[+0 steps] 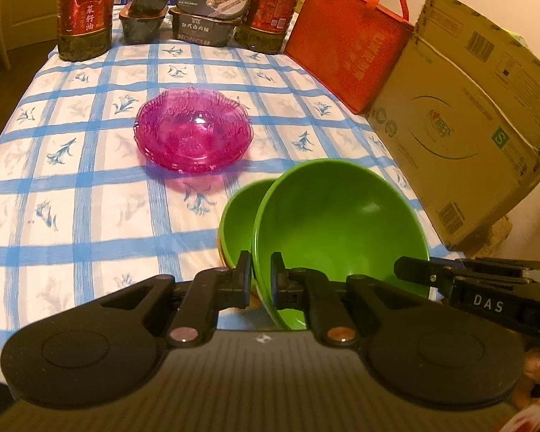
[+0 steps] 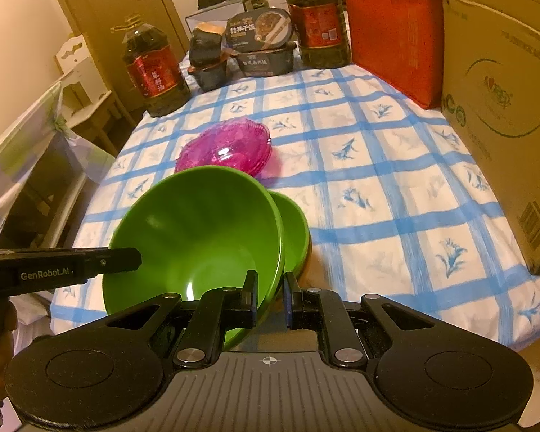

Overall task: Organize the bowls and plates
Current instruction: 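Lower the small green bowl into the stack and open both grippers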

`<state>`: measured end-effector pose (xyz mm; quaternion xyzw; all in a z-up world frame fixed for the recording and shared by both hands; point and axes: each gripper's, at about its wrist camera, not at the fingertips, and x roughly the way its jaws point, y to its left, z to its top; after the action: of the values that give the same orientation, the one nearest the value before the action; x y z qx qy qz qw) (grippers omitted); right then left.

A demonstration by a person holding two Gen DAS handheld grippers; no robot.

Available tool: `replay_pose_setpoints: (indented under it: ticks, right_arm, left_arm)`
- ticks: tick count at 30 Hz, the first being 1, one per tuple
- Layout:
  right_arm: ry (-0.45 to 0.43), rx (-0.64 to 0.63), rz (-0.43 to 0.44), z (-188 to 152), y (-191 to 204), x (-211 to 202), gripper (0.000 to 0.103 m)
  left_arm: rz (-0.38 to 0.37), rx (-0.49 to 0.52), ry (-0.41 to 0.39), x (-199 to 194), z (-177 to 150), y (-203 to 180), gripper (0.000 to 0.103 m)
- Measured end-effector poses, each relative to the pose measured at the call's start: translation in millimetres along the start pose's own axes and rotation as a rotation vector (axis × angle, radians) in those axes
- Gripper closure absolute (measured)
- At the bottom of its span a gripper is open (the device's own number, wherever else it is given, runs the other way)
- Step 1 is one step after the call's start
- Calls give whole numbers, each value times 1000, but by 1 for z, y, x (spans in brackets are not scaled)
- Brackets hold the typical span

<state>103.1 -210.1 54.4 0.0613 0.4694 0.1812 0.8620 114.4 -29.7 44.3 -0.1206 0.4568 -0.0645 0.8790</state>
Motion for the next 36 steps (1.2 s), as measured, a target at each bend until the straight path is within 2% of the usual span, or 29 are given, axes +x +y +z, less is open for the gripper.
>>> replay_pose_setpoints:
  ticks: [12, 23, 32, 33, 35, 36]
  right_arm:
    - [33, -23, -19, 26, -5, 36, 89]
    - [89, -12, -34, 23, -14, 69, 89]
    - [97, 28, -28, 22, -22, 79, 89]
    - [94, 26, -24, 22, -23, 80, 87]
    - [80, 38, -6, 23, -24, 78, 74]
    - [70, 53, 2, 23, -26, 75, 59]
  left_arm:
    - [7, -16, 18, 32, 26, 12, 95]
    - [6, -48, 73, 64, 24, 25, 95]
    - [6, -51, 75, 73, 22, 27, 94]
    - [6, -50, 71, 73, 23, 26, 89]
    - [9, -54, 56, 71, 23, 26, 82]
    - [15, -50, 42, 68, 22, 25, 79]
